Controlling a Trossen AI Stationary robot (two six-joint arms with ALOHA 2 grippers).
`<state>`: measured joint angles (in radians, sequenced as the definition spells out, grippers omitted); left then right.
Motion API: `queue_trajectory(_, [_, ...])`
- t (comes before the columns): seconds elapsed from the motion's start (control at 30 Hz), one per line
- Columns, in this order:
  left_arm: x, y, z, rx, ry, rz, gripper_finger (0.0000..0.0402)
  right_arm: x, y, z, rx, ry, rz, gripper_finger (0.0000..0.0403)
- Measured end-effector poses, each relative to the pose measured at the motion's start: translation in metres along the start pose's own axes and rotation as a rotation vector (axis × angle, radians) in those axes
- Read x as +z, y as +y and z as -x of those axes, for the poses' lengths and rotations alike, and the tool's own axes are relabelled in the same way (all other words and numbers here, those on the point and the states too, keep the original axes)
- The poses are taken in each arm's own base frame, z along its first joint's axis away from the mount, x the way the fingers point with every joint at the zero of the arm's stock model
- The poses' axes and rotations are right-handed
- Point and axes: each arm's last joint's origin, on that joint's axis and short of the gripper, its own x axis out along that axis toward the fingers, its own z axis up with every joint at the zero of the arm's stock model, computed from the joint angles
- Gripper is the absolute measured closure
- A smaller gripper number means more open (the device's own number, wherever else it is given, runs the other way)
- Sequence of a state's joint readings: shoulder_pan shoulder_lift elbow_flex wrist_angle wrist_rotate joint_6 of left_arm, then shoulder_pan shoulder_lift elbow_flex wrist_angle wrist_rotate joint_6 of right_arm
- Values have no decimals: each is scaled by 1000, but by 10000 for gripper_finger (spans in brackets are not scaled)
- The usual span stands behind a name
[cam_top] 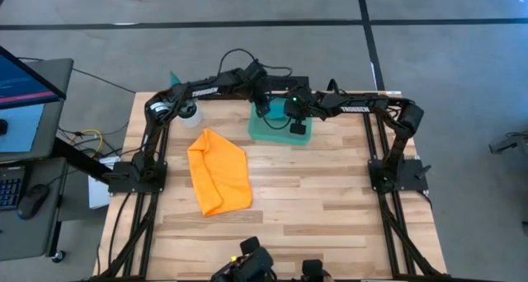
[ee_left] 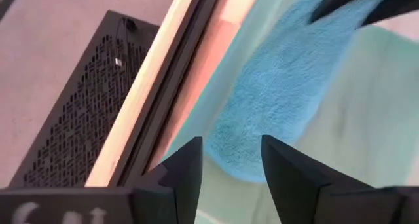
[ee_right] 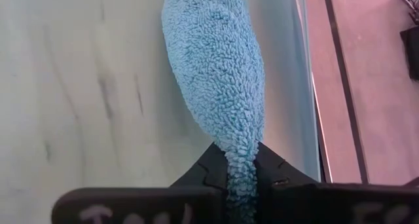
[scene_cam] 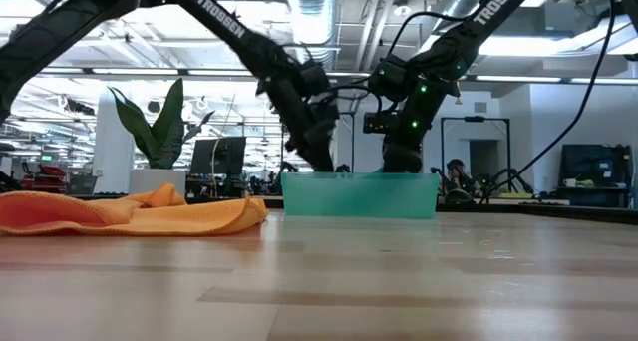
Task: Roll microfiber towels into tight, uniform cylinder then place into a basket
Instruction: Put the rolled blue microfiber towel into the green bin
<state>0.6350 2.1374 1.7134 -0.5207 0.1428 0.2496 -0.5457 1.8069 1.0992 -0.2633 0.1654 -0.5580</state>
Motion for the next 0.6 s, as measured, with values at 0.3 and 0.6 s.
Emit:
queue_trajectory(0.3, [13,-3,32,-38,115,-59,272,-2,1,0,-4,30,4,279])
queue_trajectory(0.6, [15,-9,60,-58,125,-65,279,-3,1,2,-1,34,5,188])
